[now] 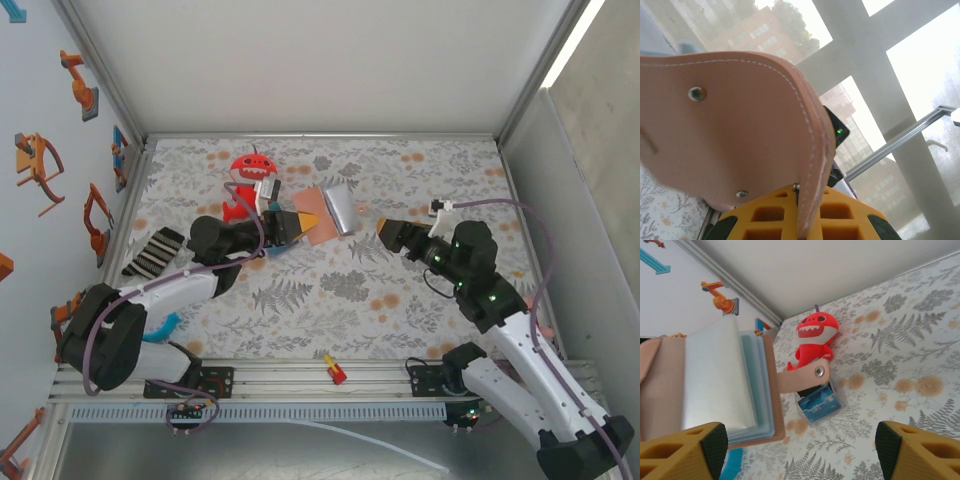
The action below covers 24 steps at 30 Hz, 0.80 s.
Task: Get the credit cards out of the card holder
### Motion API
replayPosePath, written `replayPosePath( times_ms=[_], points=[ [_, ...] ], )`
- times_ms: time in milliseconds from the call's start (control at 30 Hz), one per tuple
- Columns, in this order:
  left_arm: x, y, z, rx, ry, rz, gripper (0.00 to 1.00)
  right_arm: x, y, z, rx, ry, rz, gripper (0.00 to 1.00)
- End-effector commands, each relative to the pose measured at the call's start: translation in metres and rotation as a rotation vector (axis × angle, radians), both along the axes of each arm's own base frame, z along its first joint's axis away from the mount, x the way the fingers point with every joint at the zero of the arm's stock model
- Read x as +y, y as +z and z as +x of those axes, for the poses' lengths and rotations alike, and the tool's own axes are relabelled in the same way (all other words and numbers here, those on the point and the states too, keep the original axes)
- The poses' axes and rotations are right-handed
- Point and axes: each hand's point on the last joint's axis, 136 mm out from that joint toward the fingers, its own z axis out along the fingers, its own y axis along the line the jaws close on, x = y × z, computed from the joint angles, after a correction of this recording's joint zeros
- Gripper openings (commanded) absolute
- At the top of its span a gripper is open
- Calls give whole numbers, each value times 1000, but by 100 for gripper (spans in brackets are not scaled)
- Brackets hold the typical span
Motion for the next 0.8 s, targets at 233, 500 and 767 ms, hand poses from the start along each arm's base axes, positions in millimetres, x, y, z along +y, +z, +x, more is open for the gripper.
replayPosePath(
  times_ms=[233, 500, 767],
  points=[
    [4, 33, -25, -136, 1, 15, 0, 38, 40, 3, -50, 273, 421, 94],
    [-1, 57, -36, -272, 35, 48, 0, 50, 41, 8, -39, 347, 514, 97],
    [-6, 68, -32, -337, 61, 36, 0, 65, 48, 11, -42, 460, 659, 95]
  ],
)
